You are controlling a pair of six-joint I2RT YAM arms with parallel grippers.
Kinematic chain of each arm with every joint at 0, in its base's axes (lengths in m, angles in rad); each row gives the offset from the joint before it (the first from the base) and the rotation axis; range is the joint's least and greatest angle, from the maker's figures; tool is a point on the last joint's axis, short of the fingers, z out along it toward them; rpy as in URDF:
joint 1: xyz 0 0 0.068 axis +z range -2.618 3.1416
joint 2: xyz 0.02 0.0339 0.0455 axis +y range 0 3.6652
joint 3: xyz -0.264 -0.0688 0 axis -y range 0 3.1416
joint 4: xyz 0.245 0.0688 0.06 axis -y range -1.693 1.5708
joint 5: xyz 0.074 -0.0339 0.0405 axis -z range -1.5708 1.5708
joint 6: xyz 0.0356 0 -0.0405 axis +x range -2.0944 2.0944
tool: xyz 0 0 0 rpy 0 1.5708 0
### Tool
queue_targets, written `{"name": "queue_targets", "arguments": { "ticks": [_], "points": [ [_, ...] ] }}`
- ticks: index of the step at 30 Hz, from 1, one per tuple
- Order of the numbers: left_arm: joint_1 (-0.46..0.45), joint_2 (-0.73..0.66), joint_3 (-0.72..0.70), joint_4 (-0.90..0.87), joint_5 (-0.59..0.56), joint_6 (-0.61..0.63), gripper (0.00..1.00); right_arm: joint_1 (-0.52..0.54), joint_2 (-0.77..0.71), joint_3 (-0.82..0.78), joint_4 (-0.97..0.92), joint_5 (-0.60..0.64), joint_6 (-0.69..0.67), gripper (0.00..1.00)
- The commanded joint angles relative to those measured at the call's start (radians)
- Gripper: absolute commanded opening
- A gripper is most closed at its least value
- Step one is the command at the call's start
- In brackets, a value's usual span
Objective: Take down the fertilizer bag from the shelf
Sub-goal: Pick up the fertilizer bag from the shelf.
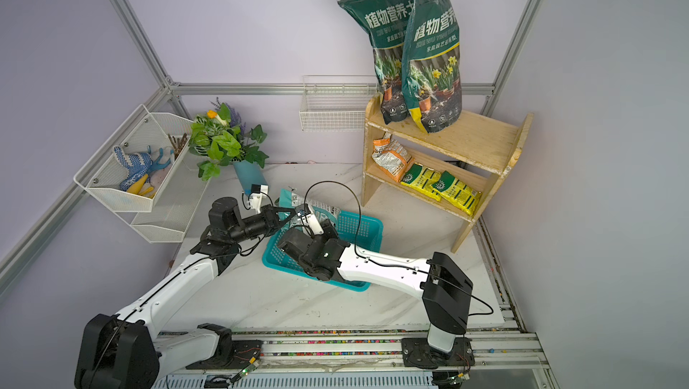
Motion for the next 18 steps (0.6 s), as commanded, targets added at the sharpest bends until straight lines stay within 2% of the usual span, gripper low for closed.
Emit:
{"name": "queue_targets", "arguments": {
  "ticks": [1, 4, 7, 9, 11, 14, 15, 18],
  "points": [
    [-0.027, 0.071, 0.268, -0.09, -0.022, 0.057, 0.0, 0.005, -0.098, -0.058, 0.103, 0.071, 0.015, 0.17],
    [-0.032, 0.162, 0.391, -0.099, 0.017, 0.024, 0.0, -0.004, -0.156, -0.12, 0.146, 0.062, -0.001, 0.27],
    [-0.042, 0.209, 0.509, -0.155, 0.0, 0.022, 0.0, -0.014, -0.235, -0.195, 0.191, 0.019, -0.007, 0.45],
    [-0.046, 0.271, 0.577, -0.197, 0.004, 0.032, 0.0, -0.022, -0.276, -0.216, 0.182, -0.019, 0.039, 0.54],
    [-0.051, 0.302, 0.647, -0.241, 0.022, 0.045, 0.0, -0.027, -0.322, -0.191, 0.137, -0.136, 0.082, 0.56],
    [-0.063, 0.336, 0.737, -0.351, 0.028, 0.096, 0.0, -0.027, -0.4, -0.199, 0.113, -0.227, 0.114, 0.64],
    [-0.069, 0.343, 0.762, -0.389, 0.022, 0.117, 0.0, -0.026, -0.425, -0.209, 0.114, -0.239, 0.111, 0.64],
    [-0.087, 0.364, 0.808, -0.436, 0.029, 0.14, 0.0, -0.031, -0.5, -0.247, 0.116, -0.211, 0.105, 0.75]
  ]
}}
